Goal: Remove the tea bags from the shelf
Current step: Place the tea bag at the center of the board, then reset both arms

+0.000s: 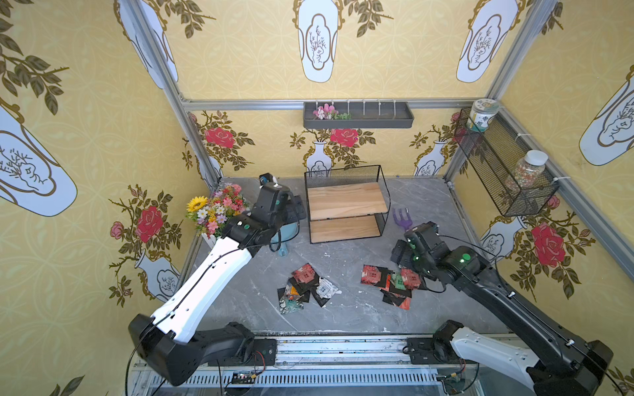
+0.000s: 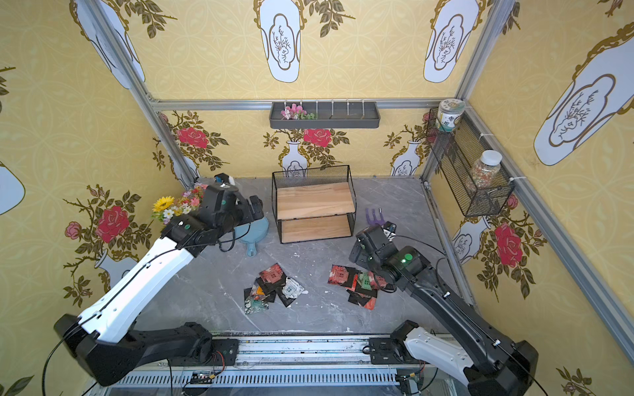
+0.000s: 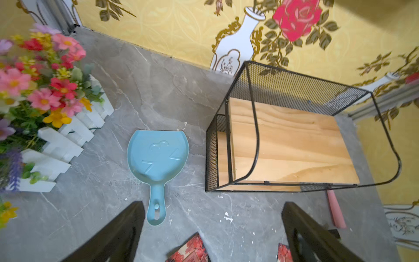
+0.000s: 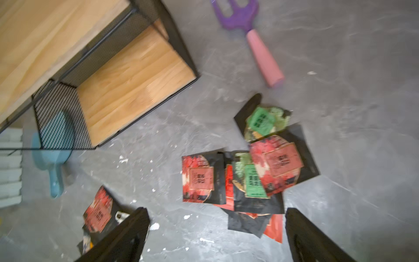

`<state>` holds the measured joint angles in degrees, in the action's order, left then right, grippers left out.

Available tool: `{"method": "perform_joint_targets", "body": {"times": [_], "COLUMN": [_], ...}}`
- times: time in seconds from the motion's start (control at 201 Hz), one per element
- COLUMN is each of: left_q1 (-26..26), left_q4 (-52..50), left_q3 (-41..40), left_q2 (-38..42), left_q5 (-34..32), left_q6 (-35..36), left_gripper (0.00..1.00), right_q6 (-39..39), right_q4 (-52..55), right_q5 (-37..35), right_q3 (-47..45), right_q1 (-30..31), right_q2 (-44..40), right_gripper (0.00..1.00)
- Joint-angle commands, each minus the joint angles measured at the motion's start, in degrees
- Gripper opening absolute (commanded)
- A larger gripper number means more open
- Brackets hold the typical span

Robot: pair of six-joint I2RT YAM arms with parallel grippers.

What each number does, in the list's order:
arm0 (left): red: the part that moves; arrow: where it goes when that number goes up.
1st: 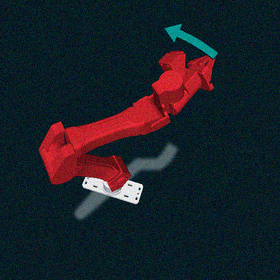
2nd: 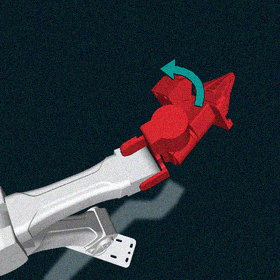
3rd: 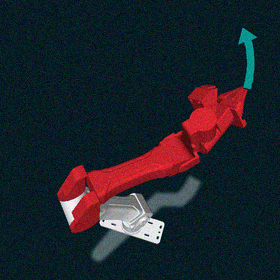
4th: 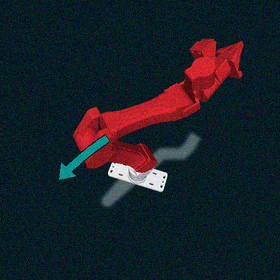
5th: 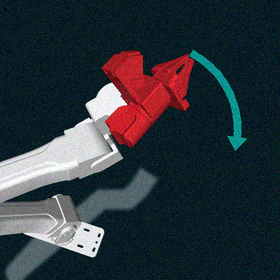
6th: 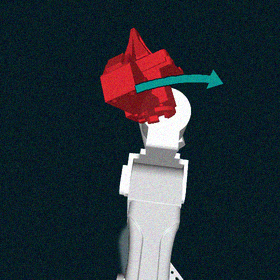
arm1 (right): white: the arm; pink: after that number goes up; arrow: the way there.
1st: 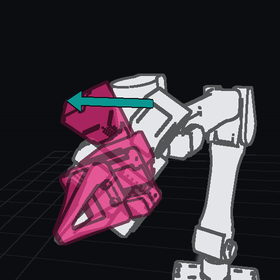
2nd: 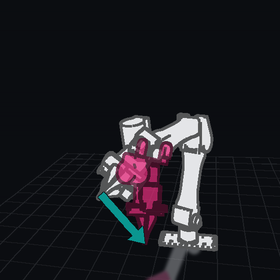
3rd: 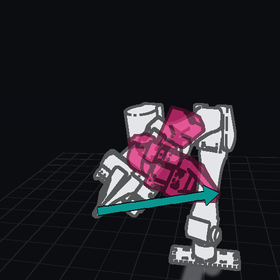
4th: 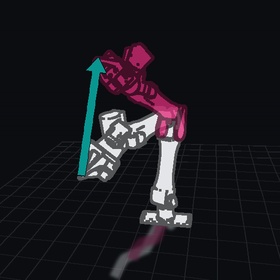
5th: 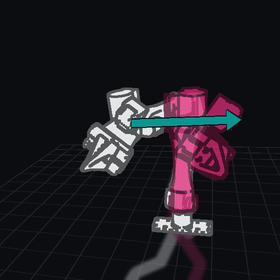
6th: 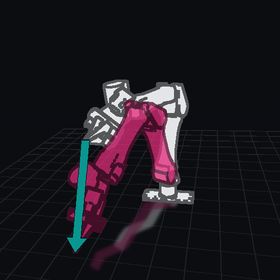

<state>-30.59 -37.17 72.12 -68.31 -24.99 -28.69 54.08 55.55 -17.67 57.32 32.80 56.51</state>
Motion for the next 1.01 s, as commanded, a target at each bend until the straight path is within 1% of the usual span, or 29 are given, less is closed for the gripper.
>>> {"method": "perform_joint_targets", "body": {"times": [0.0,0.045,0.08,0.129,0.164,0.214,0.229,0.259,0.284,0.314,0.349,0.388,0.413,0.433,0.473,0.513,0.543,0.607,0.672,0.747,0.797,0.871,0.896,0.976,1.001], "left_q1": [0.0,0.0,-0.1,-0.1,-0.2,-0.2,-0.2,-0.1,-0.1,0.0,0.0,0.2,0.6,1.2,3.7,8.1,10.1,12.7,14.7,16.4,18.4,22.2,23.0,24.5,24.9], "left_q4": [6.4,6.0,5.7,5.7,5.3,3.7,3.2,2.9,4.5,7.5,14.8,22.1,25.3,27.4,32.1,38.3,43.2,50.8,60.7,71.7,73.9,73.6,73.2,77.0,77.3], "left_q3": [-8.0,-10.6,-12.4,-14.8,-16.4,-18.3,-18.8,-19.8,-21.2,-22.8,-26.3,-30.2,-32.0,-33.3,-35.8,-39.4,-42.5,-47.6,-52.3,-56.3,-56.8,-55.7,-55.1,-54.9,-54.7], "left_q2": [5.9,7.5,8.2,8.5,8.3,7.6,7.3,6.7,6.3,6.0,5.7,5.3,4.9,4.6,4.5,4.9,5.3,4.9,4.0,1.4,-0.4,-3.0,-3.4,-5.3,-5.8], "left_q5": [-2.4,-4.4,-6.4,-9.6,-13.0,-19.7,-21.5,-23.7,-25.0,-25.5,-25.4,-25.3,-26.1,-26.4,-23.3,-15.5,-12.1,-13.1,-10.3,-10.4,-8.2,-3.5,-2.3,-0.7,0.0], "left_q6": [-5.7,-7.0,-7.6,-8.0,-9.4,-12.4,-14.2,-14.7,-13.3,-8.0,1.2,10.7,13.6,14.4,16.4,20.0,22.1,22.1,25.3,26.7,27.6,26.2,26.3,27.2,27.3], "left_gripper": [1.00,1.00,1.00,1.00,1.00,1.00,1.00,1.00,1.00,1.00,1.00,1.00,1.00,1.00,1.00,1.00,1.00,1.00,1.00,1.00,1.00,1.00,1.00,1.00,1.00], "right_q6": [2.8,3.7,2.6,-2.3,-8.2,-16.3,-18.4,-22.1,-25.6,-30.0,-34.1,-34.8,-35.1,-35.3,-36.4,-37.7,-38.7,-41.4,-42.9,-44.0,-44.4,-44.7,-44.7,-46.3,-46.7], "right_q4": [9.6,11.2,10.5,6.7,0.4,-9.9,-12.7,-18.8,-24.7,-32.0,-39.1,-43.0,-44.9,-46.0,-49.1,-52.6,-55.5,-61.6,-65.7,-69.4,-71.9,-75.4,-76.4,-80.2,-79.0], "right_q5": [-15.2,-20.8,-24.6,-26.6,-26.9,-27.4,-28.0,-28.4,-28.3,-27.3,-26.6,-27.0,-26.7,-25.9,-23.9,-22.8,-23.0,-22.9,-21.8,-19.9,-18.4,-16.6,-16.3,-14.1,-12.6], "right_q3": [4.8,6.6,7.3,7.3,5.7,1.6,0.2,-2.9,-5.4,-9.9,-14.2,-17.8,-19.2,-20.2,-22.0,-23.9,-25.2,-28.1,-29.1,-29.8,-30.5,-31.2,-31.4,-31.7,-30.9], "right_q1": [-0.7,-0.8,-0.9,-1.7,-2.6,-3.1,-3.4,-3.8,-4.4,-5.4,-6.5,-7.7,-8.7,-9.6,-11.1,-11.7,-11.9,-12.4,-13.8,-15.5,-16.7,-18.4,-18.7,-20.1,-20.7], "right_q2": [1.2,3.0,4.1,5.0,5.1,4.6,4.4,3.9,3.7,3.6,3.9,4.8,5.6,6.3,7.7,8.6,9.1,9.9,11.7,14.5,16.2,19.1,20.0,22.9,23.2], "right_gripper": [0.97,0.97,0.97,0.97,0.97,0.97,0.97,0.97,0.97,0.97,0.97,0.97,0.97,0.97,0.97,0.97,0.97,0.97,0.97,0.97,0.97,0.97,0.97,0.97,0.97]}}
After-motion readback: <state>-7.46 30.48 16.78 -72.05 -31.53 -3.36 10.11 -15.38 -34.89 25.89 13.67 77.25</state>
